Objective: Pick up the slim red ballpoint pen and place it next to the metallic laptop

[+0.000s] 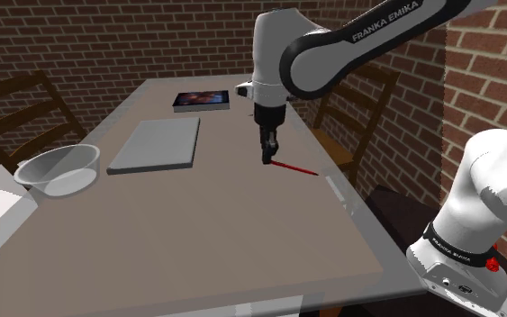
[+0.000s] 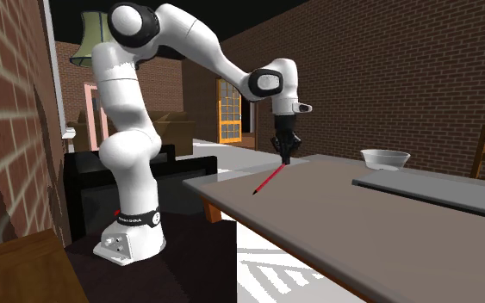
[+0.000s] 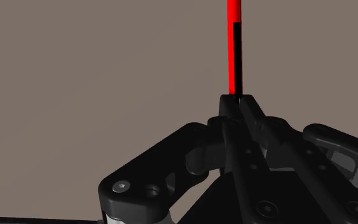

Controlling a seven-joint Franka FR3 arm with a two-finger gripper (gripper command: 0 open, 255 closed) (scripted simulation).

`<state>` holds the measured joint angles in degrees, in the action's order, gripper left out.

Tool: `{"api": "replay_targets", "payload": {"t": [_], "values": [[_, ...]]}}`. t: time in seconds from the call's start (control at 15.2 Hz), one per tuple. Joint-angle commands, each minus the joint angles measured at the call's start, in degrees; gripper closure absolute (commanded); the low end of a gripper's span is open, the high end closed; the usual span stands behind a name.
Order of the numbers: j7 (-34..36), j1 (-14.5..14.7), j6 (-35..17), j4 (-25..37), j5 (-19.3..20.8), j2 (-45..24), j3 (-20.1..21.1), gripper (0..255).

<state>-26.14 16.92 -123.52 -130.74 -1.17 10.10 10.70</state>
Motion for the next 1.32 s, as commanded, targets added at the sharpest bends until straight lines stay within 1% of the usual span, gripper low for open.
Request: {"api": "replay_targets", "payload": {"t": [0.0,0.46,0.86,0.92,1.25], "values": [[-1.49,-1.04,0.1,3.83,0.89,-3.77,-1.0,255],[-5.22,-3.38,2.99,19.85,2.9,-17.0,-3.33,255],[-8.2,-4.84,7.87,37.07,3.82,-29.35,-4.8,255],[-8.45,-4.95,8.44,38.82,3.88,-30.54,-4.9,255],[-8.32,-4.94,5.02,36.44,4.04,-31.58,-4.97,255]]}}
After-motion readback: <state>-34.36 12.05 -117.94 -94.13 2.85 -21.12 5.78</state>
